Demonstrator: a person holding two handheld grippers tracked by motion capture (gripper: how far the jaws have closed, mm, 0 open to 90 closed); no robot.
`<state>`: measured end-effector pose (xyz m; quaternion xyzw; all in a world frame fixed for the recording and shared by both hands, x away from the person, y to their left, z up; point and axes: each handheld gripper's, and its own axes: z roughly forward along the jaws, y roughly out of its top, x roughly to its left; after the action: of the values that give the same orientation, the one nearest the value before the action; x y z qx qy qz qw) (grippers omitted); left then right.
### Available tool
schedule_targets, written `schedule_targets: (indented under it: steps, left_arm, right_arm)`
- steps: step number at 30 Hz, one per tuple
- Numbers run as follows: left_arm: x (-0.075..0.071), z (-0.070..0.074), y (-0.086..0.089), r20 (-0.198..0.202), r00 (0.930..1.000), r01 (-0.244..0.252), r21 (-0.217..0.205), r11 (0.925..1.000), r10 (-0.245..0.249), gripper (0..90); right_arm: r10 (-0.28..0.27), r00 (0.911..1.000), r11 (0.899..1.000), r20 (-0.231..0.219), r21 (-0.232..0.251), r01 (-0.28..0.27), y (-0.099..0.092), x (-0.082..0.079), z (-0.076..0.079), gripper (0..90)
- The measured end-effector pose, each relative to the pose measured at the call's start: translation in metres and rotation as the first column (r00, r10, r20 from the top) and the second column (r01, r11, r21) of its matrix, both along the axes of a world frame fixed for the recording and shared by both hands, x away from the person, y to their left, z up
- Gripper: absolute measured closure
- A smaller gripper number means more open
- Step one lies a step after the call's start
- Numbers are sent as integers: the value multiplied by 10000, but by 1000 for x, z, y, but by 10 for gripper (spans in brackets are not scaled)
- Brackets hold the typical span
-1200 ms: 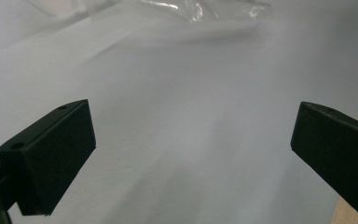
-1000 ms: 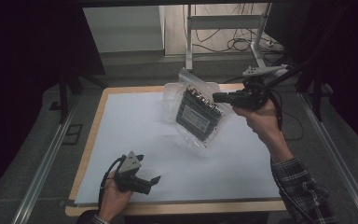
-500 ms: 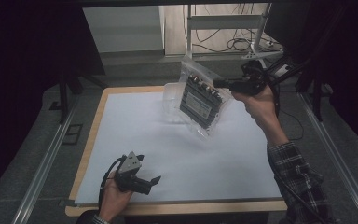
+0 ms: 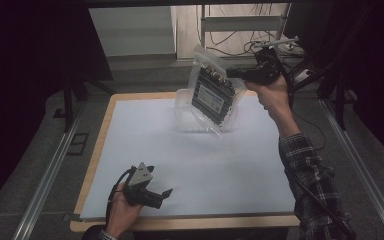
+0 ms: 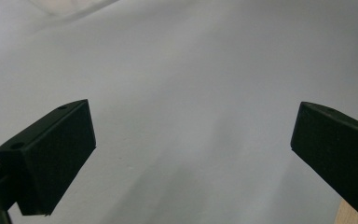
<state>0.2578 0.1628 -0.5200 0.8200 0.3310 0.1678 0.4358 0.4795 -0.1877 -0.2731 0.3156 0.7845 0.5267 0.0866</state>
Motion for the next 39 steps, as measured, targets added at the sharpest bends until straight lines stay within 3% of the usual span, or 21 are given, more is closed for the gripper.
schedule_targets:
  steps: [13, 25, 29, 33, 39]
  left_arm:
    - [0, 0, 0, 12, 10000, -9, -32, 10000, 9, 0]
    - [1, -1, -2, 8, 9999, 103, 34, 9999, -103, 0]
    - [0, -1, -2, 1, 10000, 88, 9, 10000, -88, 0]
    - [0, -1, -2, -22, 10000, 89, -11, 10000, -89, 0]
    - [0, -1, -2, -5, 9999, 115, 76, 9999, -115, 0]
  right_arm:
    - [-455, 9990, 9989, 24, 123, 455, 12, 37, -4, 890]
    - [-662, 9973, 9977, 315, -115, 666, 30, 61, -10, 890]
    - [-718, 9971, 9967, 253, -360, 727, 39, 72, -24, 890]
    - [-672, 9976, 9973, 176, -299, 677, 43, 76, -31, 889]
    - [-719, 9973, 9942, -159, -816, 704, 54, 82, -54, 890]
